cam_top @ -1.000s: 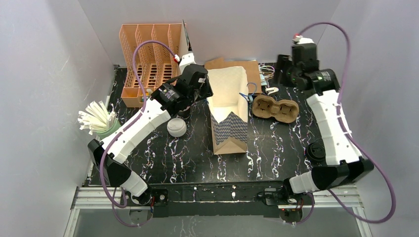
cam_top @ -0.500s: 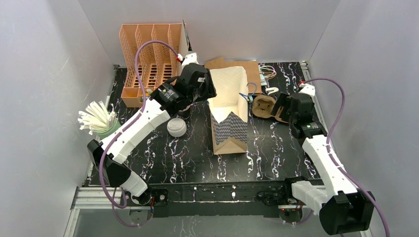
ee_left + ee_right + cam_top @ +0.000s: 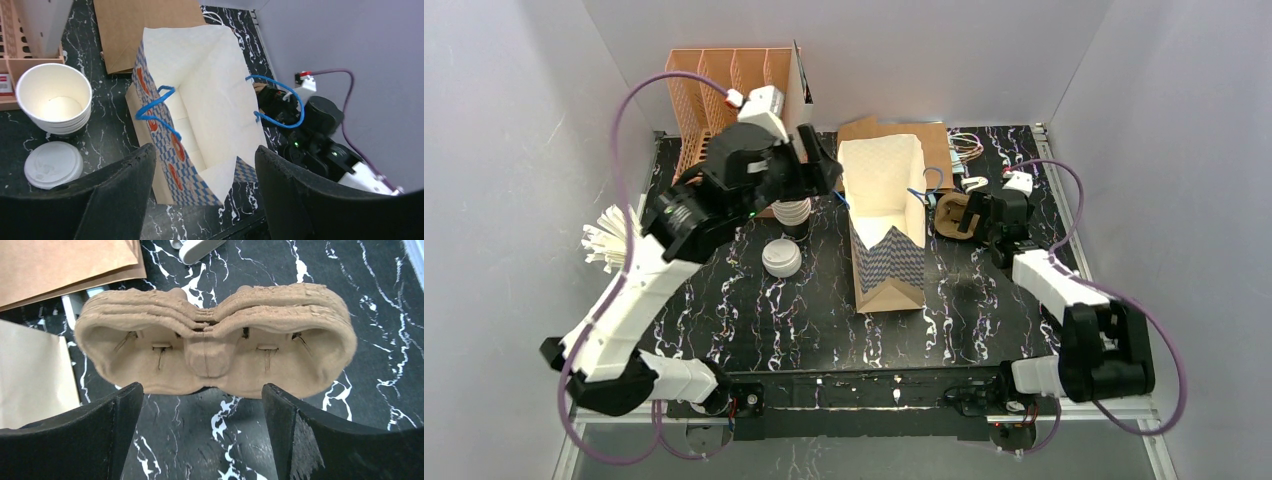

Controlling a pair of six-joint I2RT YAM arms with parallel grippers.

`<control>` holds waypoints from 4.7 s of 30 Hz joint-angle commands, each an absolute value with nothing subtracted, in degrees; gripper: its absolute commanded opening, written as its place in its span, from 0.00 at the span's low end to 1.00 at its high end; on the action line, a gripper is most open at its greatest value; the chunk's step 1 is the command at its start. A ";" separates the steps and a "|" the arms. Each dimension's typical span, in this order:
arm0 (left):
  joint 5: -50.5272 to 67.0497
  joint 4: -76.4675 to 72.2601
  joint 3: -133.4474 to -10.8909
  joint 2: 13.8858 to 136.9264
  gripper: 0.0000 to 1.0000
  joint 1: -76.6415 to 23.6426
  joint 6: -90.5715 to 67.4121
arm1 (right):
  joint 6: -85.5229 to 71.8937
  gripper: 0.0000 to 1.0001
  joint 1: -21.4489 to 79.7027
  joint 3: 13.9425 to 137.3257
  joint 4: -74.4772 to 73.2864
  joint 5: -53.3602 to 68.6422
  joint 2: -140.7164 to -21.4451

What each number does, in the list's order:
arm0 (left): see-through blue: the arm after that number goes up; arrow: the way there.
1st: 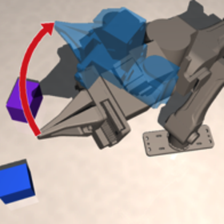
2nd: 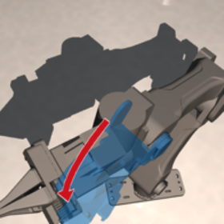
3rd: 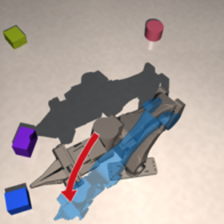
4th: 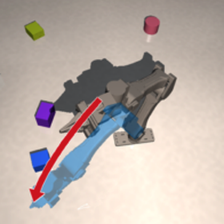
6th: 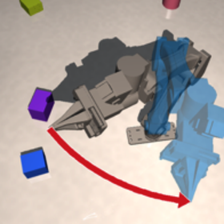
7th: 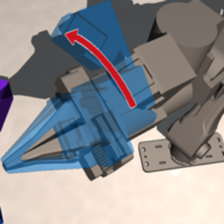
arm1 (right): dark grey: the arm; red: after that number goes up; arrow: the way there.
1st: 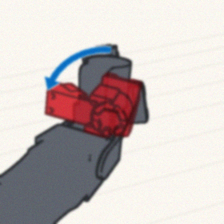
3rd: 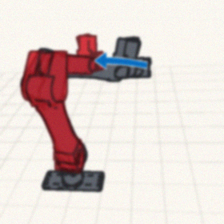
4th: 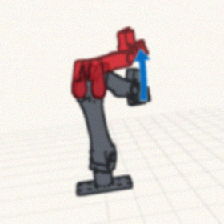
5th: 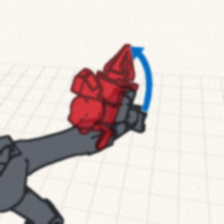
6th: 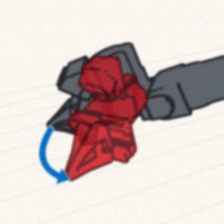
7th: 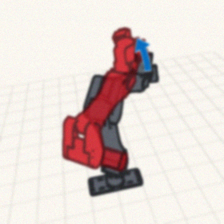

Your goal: Pack the takeout coffee

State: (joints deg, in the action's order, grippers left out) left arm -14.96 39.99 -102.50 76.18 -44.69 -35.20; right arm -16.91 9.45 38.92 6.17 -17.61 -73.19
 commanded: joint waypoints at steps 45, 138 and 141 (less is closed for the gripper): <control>-17.34 50.00 -75.67 52.78 0.70 -44.47 -34.98 | -34.19 0.50 3.95 66.24 -46.01 -2.36 -85.42; -17.42 8.73 -23.76 38.98 0.91 -45.41 -40.94 | -36.96 0.82 5.98 56.40 -33.65 -5.37 -77.54; -11.83 7.65 -22.69 38.34 0.85 -45.78 -45.35 | -37.42 0.81 7.27 57.13 -33.55 -7.69 -79.89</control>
State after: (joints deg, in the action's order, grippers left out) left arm -21.28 5.41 -24.43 38.85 -45.34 -38.48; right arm -36.07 5.65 53.69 -34.68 -2.00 -77.93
